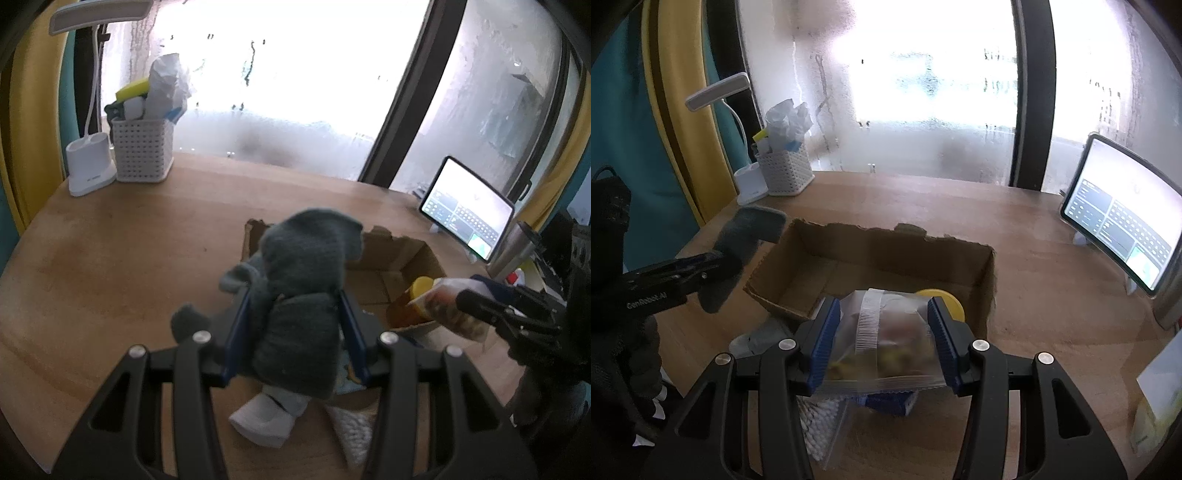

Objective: Organize objects
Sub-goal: 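Carry the grey socks and the clear bag with both tools over the cardboard box, then lower the socks into the box and open the left tool while the right tool lowers the bag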

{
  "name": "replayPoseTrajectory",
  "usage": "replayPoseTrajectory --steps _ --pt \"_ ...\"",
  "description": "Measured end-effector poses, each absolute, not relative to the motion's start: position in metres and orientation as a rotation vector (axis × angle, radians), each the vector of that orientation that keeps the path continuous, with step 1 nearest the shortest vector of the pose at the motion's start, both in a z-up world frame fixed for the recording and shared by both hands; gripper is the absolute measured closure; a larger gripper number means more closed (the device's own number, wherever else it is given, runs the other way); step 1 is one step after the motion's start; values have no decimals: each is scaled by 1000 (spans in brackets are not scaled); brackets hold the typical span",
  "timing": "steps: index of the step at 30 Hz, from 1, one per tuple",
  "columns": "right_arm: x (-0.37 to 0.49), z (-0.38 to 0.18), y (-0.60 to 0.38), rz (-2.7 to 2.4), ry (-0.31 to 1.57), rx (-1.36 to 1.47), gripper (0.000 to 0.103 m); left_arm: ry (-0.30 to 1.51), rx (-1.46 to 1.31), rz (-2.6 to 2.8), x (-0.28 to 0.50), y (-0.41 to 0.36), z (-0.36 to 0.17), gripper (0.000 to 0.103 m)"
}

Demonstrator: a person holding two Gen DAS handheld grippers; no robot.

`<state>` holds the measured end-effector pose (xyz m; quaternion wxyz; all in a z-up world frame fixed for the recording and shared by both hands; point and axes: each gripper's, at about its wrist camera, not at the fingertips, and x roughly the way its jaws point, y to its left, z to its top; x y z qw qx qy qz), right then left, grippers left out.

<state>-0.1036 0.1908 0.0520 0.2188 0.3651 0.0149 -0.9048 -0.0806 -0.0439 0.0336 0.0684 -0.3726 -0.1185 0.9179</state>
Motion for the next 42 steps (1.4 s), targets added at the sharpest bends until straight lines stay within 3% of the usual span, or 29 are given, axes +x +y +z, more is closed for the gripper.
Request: replayPoseTrajectory --steps 42 --pt "-180 16 161 -2429 43 1099 51 -207 -1267 2733 -145 -20 2 53"
